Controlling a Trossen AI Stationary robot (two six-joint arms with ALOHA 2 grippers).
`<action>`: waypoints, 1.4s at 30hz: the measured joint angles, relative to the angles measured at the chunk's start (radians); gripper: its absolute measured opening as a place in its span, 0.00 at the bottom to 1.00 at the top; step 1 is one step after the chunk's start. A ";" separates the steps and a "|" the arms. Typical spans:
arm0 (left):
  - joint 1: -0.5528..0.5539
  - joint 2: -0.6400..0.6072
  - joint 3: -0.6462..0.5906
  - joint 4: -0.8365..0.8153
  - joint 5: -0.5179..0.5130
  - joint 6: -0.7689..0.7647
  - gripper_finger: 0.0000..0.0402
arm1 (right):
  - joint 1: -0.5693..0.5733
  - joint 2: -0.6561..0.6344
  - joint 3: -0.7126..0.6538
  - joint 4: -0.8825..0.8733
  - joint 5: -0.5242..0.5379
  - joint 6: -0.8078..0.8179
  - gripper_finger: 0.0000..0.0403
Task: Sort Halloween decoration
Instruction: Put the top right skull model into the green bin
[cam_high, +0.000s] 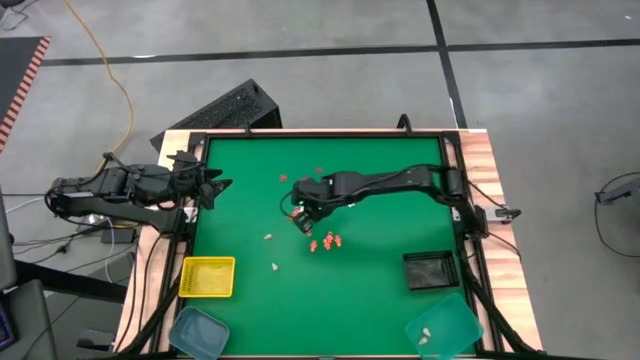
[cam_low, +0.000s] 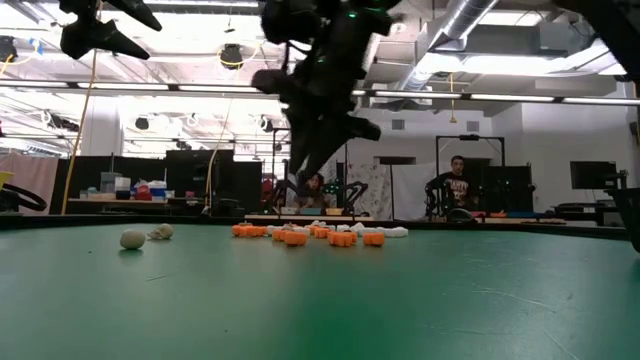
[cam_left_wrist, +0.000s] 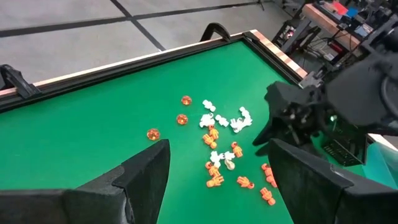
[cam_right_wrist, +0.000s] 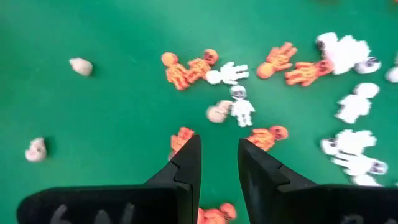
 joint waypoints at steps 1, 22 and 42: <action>0.000 0.000 0.000 0.000 0.000 0.000 0.65 | 0.001 0.019 0.025 -0.011 0.000 0.013 0.25; 0.000 0.000 0.000 0.000 0.041 -0.009 0.65 | -0.017 0.130 0.078 -0.002 -0.023 0.080 0.27; 0.000 0.000 0.000 0.000 0.051 -0.022 0.65 | 0.000 0.130 0.067 0.037 -0.001 0.115 0.53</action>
